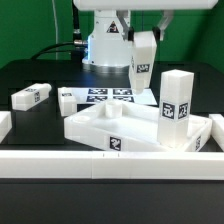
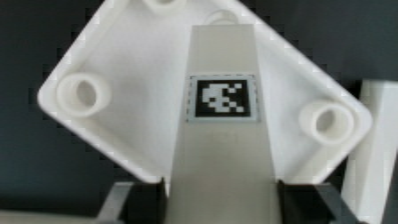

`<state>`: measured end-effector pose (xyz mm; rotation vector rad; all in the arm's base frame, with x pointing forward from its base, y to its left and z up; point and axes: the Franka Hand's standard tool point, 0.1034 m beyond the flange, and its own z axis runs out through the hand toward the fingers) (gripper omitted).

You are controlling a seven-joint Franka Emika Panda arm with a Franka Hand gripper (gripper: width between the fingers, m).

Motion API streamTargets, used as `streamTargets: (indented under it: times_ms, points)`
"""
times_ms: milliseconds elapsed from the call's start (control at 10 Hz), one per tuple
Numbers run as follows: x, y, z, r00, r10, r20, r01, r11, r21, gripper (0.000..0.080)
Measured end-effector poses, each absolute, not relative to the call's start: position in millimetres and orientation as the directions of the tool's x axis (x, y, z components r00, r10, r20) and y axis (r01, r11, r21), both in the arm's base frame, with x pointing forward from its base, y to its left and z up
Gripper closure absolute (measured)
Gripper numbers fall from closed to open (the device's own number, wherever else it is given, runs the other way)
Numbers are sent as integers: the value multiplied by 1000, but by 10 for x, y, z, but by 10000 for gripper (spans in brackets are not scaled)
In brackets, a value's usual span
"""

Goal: Assemble desk

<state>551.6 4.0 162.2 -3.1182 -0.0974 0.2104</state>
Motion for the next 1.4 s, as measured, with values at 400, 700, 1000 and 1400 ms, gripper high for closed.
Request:
streamTargets:
  times_ms: [400, 700, 1000, 1400]
  points:
    - [5616, -19, 1675, 992, 50, 119, 50, -999, 4, 505]
    - [5563, -121, 1612, 993, 27, 116, 27, -1000, 2, 505]
    - [5506, -199, 1550, 988, 30, 151, 29, -1000, 5, 505]
    - [5476, -374, 1538, 905, 52, 423, 22, -997, 75, 505]
